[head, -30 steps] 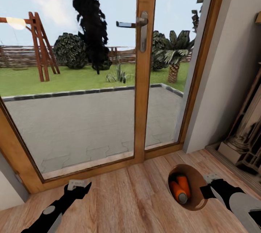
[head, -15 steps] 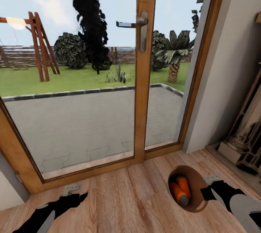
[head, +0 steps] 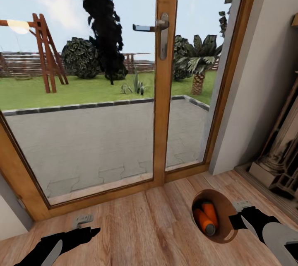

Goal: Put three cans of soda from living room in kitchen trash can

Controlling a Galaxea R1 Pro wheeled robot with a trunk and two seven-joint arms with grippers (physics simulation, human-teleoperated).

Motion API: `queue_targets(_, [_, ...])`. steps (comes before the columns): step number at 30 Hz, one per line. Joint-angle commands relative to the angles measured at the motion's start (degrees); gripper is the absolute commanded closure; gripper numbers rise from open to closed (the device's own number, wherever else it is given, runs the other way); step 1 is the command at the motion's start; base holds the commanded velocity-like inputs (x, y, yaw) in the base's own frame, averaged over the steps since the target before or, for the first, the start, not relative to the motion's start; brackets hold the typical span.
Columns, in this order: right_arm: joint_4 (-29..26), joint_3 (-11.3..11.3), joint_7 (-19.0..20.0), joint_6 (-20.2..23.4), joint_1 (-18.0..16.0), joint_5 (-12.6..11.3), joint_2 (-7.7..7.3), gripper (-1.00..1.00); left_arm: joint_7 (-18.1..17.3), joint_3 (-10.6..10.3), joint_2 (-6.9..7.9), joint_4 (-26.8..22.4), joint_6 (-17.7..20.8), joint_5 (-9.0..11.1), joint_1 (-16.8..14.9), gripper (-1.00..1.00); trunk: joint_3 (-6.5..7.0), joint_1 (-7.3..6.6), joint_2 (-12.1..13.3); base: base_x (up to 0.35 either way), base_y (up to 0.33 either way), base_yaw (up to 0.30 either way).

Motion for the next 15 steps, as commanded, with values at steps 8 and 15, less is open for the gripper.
queue_targets(8, [-0.1, -0.8, 0.0, 0.0, 0.0, -0.2, 0.05, 1.0, 0.0, 0.0, 0.0, 0.0, 0.1, 0.1, 0.0, -1.0, 0.01, 0.0, 0.0, 0.0, 0.0, 0.0])
queue_targets(15, [-0.1, -0.9, 0.0, 0.0, 0.0, -0.2, 0.04, 1.0, 0.1, 0.0, -0.07, 0.0, 0.1, 0.0, 0.0, -1.0, 0.01, 0.0, 0.0, 0.0, 0.0, 0.0])
